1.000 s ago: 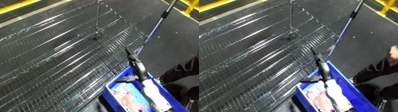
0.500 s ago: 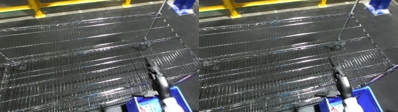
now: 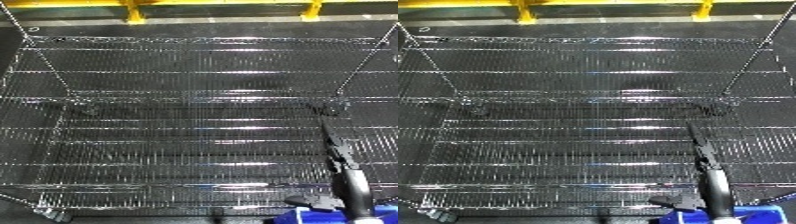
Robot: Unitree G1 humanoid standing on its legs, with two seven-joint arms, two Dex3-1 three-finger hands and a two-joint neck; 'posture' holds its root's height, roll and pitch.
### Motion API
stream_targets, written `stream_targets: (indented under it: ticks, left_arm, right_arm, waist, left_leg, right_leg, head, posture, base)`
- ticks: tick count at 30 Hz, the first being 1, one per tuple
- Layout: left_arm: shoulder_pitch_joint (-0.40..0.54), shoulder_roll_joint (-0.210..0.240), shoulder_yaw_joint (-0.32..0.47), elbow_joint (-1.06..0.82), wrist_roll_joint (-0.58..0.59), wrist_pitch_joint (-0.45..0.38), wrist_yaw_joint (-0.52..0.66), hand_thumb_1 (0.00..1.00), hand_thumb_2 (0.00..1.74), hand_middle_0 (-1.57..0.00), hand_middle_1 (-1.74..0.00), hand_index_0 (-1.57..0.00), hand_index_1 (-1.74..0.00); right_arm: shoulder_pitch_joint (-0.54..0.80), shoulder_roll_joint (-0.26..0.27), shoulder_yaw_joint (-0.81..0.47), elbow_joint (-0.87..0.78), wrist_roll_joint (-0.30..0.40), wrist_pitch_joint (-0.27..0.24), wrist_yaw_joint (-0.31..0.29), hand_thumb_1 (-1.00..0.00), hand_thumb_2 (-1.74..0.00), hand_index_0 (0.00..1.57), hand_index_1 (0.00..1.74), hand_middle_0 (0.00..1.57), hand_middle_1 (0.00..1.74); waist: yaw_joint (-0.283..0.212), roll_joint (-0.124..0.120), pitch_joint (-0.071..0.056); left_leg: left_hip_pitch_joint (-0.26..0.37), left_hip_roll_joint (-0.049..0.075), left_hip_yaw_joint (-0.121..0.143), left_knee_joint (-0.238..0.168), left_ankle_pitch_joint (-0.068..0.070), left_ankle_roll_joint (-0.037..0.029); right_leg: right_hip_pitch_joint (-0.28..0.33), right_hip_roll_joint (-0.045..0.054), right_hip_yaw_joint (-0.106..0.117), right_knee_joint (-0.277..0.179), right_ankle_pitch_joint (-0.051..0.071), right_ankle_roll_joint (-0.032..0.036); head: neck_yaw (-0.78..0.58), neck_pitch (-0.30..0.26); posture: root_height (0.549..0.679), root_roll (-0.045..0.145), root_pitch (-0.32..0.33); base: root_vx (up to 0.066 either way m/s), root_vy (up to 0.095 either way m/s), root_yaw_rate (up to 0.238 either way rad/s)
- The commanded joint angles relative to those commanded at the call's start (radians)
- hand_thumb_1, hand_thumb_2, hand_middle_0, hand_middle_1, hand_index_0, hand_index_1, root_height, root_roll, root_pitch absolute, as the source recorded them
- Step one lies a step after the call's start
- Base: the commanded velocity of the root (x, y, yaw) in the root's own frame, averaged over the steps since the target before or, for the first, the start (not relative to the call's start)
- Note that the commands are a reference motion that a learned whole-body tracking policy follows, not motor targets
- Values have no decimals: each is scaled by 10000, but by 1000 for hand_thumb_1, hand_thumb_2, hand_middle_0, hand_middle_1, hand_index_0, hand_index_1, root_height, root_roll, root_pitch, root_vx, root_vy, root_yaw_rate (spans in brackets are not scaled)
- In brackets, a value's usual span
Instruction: Pick up the object and place it into the box
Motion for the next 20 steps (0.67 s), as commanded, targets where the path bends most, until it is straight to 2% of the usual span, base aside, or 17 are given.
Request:
stream_targets:
  ticks: [8, 12, 20]
  left_arm:
    - [11, -34, 81, -100, 93, 2, 9, 1000, 1740, -1570, -1740, -1570, -1740]
    - [-14, -38, 97, -135, 129, 5, 18, 1000, 1740, -1570, -1740, -1570, -1740]
    - [-26, -29, 78, -198, 205, 9, -33, 1000, 1740, -1570, -1740, -1570, -1740]
  right_arm:
    - [104, -6, 10, -120, -159, -2, 26, 0, 0, 0, 0, 0, 0]
    - [143, -11, 5, -166, -280, 20, 32, 0, 0, 0, 0, 0, 0]
    - [159, -122, 31, -180, -622, 84, 50, 0, 0, 0, 0, 0, 0]
  waist:
    - [5, -12, 9]
    - [-8, -3, 23]
    - [-55, 5, 11]
  left_leg:
    - [61, 3, 40, -50, -28, 21]
    - [62, -6, 57, -8, -59, 30]
    - [91, -8, 108, 32, -121, 40]
  right_leg:
    - [-21, -18, 16, -19, -12, 18]
    - [-66, -23, 47, 17, -21, 30]
    - [-119, -58, 104, -26, 25, 48]
  head:
    - [34, -42]
    - [106, 181]
    - [268, -11]
  posture:
    - [642, 46, -187]
    - [641, 46, -187]
    - [641, 46, -186]
  base:
    - [14, 12, -21]
    - [10, 12, -18]
    - [12, 12, -39]
